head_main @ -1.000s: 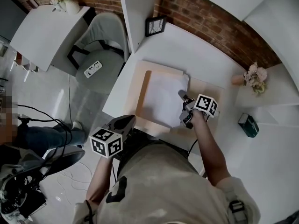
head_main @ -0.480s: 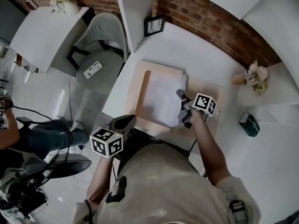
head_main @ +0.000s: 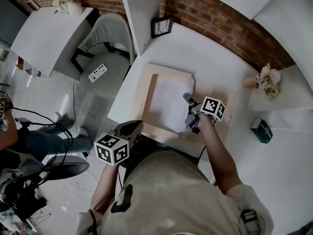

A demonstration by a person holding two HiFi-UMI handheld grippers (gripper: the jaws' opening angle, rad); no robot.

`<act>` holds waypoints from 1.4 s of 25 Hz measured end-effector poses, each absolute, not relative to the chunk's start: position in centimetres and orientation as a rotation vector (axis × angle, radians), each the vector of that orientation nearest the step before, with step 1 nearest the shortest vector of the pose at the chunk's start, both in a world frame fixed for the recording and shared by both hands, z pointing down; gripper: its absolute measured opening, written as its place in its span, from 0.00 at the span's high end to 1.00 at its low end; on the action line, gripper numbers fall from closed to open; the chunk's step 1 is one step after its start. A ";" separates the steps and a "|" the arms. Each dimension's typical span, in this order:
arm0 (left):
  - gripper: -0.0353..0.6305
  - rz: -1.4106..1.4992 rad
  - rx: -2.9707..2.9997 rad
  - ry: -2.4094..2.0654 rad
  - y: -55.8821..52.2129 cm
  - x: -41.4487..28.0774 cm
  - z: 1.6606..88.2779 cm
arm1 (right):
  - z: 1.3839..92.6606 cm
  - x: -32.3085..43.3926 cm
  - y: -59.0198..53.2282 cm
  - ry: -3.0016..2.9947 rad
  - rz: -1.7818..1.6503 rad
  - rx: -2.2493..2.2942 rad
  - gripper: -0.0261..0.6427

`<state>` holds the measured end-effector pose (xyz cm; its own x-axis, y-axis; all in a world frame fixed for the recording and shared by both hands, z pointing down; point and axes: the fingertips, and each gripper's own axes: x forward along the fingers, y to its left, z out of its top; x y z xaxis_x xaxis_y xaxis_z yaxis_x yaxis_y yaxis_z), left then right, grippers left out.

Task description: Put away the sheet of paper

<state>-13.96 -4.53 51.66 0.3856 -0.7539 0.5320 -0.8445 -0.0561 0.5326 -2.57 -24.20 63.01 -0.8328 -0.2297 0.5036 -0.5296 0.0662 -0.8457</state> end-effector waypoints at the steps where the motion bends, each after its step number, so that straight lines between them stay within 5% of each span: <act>1: 0.92 0.139 1.825 -1.389 -4.6 -14.0 51.6 | 63.0 -2.7 -24.2 -2.107 1.844 0.768 0.92; 35: 0.92 0.087 1.796 -1.406 -4.4 -15.0 52.4 | 62.9 -4.8 -23.7 -2.093 1.827 0.727 0.92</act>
